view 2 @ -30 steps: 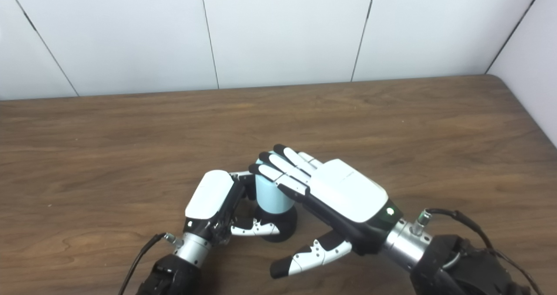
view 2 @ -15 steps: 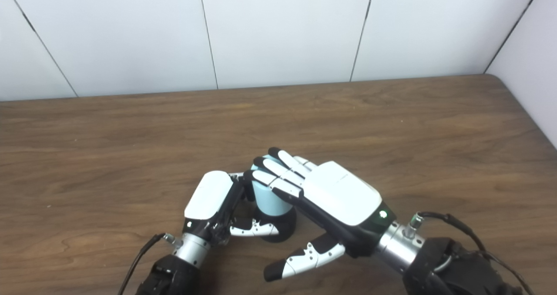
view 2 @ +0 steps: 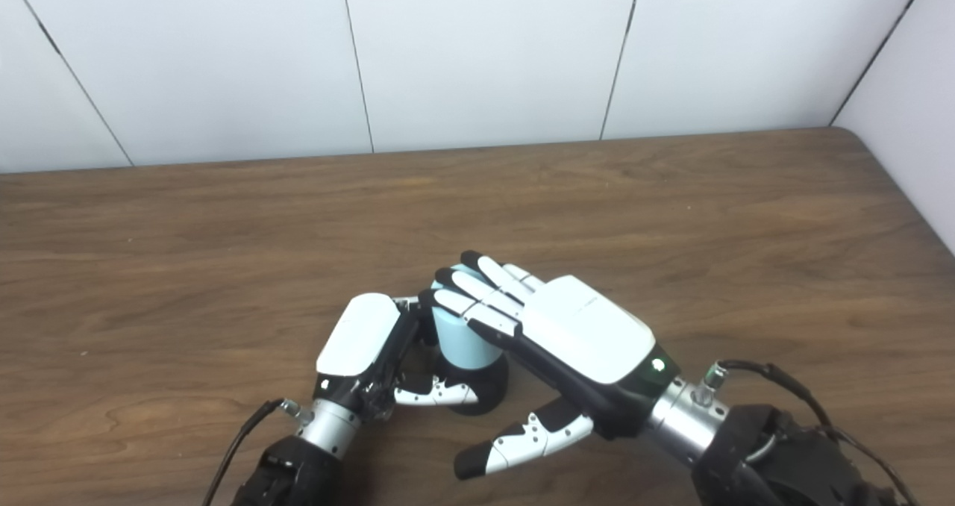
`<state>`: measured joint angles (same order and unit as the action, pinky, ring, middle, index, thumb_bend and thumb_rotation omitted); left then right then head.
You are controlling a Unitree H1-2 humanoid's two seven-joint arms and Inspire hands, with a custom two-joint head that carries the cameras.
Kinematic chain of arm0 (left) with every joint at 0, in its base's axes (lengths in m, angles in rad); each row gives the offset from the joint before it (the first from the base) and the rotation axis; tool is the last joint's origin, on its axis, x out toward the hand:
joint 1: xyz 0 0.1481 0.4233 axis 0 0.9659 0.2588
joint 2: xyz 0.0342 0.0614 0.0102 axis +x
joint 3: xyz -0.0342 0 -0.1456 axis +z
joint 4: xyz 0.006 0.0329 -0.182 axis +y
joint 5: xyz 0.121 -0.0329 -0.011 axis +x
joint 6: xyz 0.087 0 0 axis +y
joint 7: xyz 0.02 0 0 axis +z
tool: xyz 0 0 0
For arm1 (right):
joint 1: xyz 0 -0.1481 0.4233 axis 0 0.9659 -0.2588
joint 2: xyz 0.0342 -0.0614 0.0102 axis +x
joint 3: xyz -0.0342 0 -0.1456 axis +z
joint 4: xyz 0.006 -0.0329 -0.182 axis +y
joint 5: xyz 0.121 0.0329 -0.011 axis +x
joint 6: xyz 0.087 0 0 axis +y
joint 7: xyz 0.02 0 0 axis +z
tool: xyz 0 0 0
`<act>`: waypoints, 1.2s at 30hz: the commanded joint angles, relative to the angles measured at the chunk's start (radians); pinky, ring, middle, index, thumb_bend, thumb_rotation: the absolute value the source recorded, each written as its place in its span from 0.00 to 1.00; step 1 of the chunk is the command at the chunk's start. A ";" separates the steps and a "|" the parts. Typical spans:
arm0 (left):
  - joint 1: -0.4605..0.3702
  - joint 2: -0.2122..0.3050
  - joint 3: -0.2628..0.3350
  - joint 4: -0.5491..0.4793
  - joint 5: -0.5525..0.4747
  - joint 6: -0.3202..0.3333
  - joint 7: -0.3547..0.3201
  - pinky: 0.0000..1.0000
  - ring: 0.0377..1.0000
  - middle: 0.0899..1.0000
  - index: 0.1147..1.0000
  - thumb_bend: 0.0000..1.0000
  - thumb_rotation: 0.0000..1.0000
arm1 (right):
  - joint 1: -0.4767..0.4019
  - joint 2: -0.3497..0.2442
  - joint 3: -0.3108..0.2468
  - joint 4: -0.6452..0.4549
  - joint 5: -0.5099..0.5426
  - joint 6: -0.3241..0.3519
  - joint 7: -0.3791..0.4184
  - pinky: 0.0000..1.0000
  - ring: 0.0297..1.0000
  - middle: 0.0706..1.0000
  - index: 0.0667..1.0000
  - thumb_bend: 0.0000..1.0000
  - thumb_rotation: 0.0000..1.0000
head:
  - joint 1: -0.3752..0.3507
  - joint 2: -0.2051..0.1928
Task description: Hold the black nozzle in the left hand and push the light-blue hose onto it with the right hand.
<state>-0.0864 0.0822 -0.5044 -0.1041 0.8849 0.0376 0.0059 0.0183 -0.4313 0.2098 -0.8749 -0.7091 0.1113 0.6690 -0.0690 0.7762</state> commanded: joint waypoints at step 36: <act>0.004 0.007 -0.006 0.017 0.019 0.024 -0.045 0.46 0.45 0.40 0.44 0.50 0.00 | -0.167 0.028 -0.151 -0.075 0.123 0.002 0.045 0.92 0.98 0.97 0.94 0.60 1.00 | -0.002 -0.001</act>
<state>-0.0883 0.0792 -0.5056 -0.1042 0.8873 0.0364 -0.0005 -0.1285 -0.3980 0.0788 -0.9172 -0.6033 0.1285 0.7185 -0.0690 0.7747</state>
